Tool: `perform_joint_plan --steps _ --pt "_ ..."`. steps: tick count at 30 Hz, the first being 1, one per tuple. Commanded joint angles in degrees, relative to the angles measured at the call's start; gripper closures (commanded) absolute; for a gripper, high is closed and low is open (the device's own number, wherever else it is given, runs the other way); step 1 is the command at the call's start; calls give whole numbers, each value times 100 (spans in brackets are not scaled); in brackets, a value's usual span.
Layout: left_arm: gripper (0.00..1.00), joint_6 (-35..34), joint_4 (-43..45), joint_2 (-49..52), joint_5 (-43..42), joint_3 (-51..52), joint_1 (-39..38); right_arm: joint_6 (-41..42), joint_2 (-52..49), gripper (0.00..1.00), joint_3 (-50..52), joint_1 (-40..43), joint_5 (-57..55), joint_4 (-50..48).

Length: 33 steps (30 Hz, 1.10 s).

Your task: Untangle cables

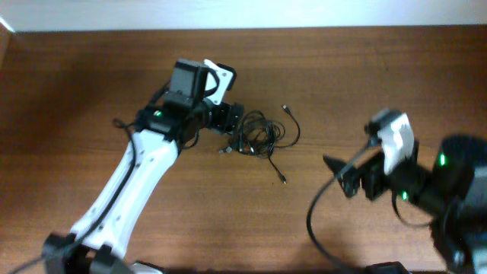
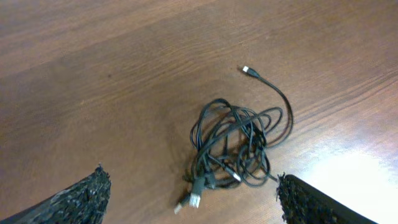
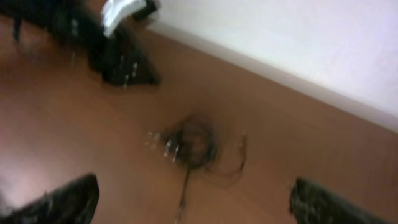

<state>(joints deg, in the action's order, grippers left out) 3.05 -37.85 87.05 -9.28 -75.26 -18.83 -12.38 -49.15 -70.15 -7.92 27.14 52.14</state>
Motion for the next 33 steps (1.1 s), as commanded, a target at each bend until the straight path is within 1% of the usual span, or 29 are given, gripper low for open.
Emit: perform_joint_plan --steps 1,2,3,4,5,6,7,9,10,15,16,17,18,19,20,21,23,25,27,28,29,30,32,33 --pt "11 903 -7 1067 -42 -621 -179 -61 -1062 1 -1121 -28 83 603" --pt "14 1250 105 1364 -398 -625 -192 350 -1300 1 -1156 -28 214 623" --pt "16 1405 188 1513 -651 -625 -192 656 -1502 1 -1154 -28 269 719" --pt "26 1502 424 1766 -1060 -625 -199 688 -1786 1 -1154 -28 315 776" --pt "30 1602 498 1864 -1244 -625 -227 686 -1891 1 -1154 -28 310 811" --pt "33 1615 581 1963 -1305 -623 -326 686 -2046 1 -1152 -26 308 813" --pt "34 1639 682 2044 -1298 -623 -474 686 -2159 1 -1152 -26 306 813" --pt "38 1633 1005 2295 -907 -623 -778 686 -2280 1 -1152 -26 306 813" --pt "40 1633 1167 2472 -844 -623 -868 688 -2304 1 -1152 -26 306 817" --pt "52 1567 1410 2848 -828 -623 -890 688 -2341 1 -1150 -28 308 881" --pt "57 1567 1427 2879 -828 -623 -890 688 -2341 1 -1150 -28 308 881" --pt "91 1519 1421 2924 -828 -623 -887 688 -2345 1 -1150 -28 308 881" --pt "100 1327 1425 2924 -828 -623 -887 688 -2345 1 -1150 -28 308 881" --pt "100 1047 1447 2881 -828 -645 -887 691 -2345 1 -1150 -26 306 881" --pt "100 658 1349 2723 -826 -763 -863 691 -2345 1 -1150 -26 306 881" --pt "100 422 1200 2568 -828 -870 -820 695 -2345 1 -1150 -26 306 885" --pt "100 -332 415 1978 -831 -1294 -562 1110 -2345 1 -1150 -26 184 874" --pt "100 -807 -227 1519 -835 -1460 -369 1742 -2374 7 -1150 -26 24 855" --pt "100 -1156 -625 1080 -855 -1464 -234 2271 -2503 9 -1150 -28 28 811" --pt "100 -1290 -763 807 -857 -1464 -210 2588 -2662 12 -1150 -31 42 745" --pt "100 -1401 -826 546 -852 -1464 -208 2686 -2861 16 -1150 -33 203 629" --pt "100 -1510 -837 420 -874 -1464 -199 2686 -2992 17 -1150 -35 428 542" --pt "100 -1657 -835 269 -894 -1464 -199 2704 -3351 21 -1150 -39 857 332" --pt "100 -1792 -837 264 -896 -1464 -199 2863 -3473 24 -1150 -39 870 304"
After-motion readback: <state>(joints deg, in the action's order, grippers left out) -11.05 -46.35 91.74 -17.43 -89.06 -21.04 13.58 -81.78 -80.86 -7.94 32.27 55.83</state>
